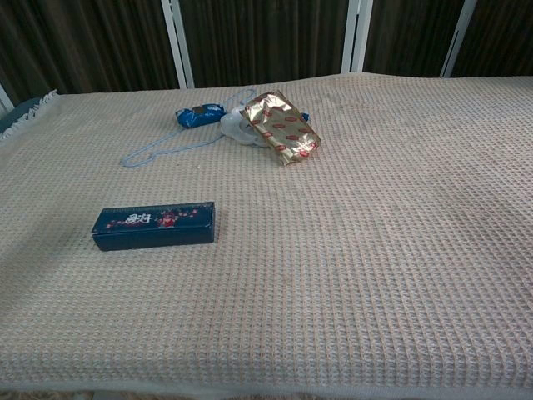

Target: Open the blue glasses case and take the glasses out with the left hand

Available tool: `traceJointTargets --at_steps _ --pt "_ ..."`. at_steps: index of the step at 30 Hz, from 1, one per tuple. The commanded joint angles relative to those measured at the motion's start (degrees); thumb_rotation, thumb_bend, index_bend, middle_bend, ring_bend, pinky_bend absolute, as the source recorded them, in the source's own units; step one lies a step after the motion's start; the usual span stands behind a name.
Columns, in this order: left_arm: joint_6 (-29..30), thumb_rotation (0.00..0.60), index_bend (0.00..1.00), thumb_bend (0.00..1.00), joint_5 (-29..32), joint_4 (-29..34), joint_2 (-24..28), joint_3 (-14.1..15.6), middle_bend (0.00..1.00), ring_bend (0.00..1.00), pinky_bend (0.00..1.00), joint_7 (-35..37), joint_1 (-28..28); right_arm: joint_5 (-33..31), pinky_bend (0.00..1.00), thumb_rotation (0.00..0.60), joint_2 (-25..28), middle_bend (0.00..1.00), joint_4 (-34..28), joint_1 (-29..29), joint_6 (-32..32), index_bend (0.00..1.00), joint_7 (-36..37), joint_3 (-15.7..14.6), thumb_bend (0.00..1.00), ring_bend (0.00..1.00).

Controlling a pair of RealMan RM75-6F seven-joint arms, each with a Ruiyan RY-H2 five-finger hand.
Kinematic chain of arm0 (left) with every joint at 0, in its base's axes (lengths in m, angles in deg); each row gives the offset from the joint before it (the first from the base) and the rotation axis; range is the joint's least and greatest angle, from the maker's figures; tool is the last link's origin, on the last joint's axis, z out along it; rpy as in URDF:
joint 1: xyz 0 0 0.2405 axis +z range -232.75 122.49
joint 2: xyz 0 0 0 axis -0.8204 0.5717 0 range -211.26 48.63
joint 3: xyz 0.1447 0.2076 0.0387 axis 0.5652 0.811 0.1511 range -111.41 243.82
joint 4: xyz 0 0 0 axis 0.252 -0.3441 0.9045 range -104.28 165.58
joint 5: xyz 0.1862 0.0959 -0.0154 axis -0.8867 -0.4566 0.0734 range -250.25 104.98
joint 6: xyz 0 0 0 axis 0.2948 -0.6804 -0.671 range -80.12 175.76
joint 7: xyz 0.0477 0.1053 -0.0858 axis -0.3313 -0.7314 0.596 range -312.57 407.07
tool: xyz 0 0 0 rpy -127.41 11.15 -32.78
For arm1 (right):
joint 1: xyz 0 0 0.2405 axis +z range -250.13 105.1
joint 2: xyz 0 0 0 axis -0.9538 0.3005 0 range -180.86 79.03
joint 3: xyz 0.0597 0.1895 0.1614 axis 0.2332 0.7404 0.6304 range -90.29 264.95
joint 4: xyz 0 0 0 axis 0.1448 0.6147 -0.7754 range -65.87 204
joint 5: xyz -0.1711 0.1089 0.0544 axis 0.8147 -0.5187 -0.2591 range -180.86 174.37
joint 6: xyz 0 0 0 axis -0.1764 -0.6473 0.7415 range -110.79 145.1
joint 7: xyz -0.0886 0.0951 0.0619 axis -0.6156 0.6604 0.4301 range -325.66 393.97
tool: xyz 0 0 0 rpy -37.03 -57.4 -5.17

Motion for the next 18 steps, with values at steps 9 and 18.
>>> traceJointTargets --at_steps 9,18 --pt "-2.1 0.600 0.04 0.36 -4.5 -2.2 -6.2 0.2 0.00 0.00 0.00 3.3 -4.0 -1.0 0.00 0.600 -0.5 0.00 -0.3 0.5 1.5 0.00 -1.4 0.2 0.13 0.00" --pt "-11.5 0.600 0.17 0.36 -3.8 7.4 -9.4 -1.2 0.02 0.00 0.06 -6.5 -9.1 -2.1 0.00 0.600 -1.0 0.00 -0.6 1.3 3.1 0.00 -2.2 0.7 0.13 0.00"
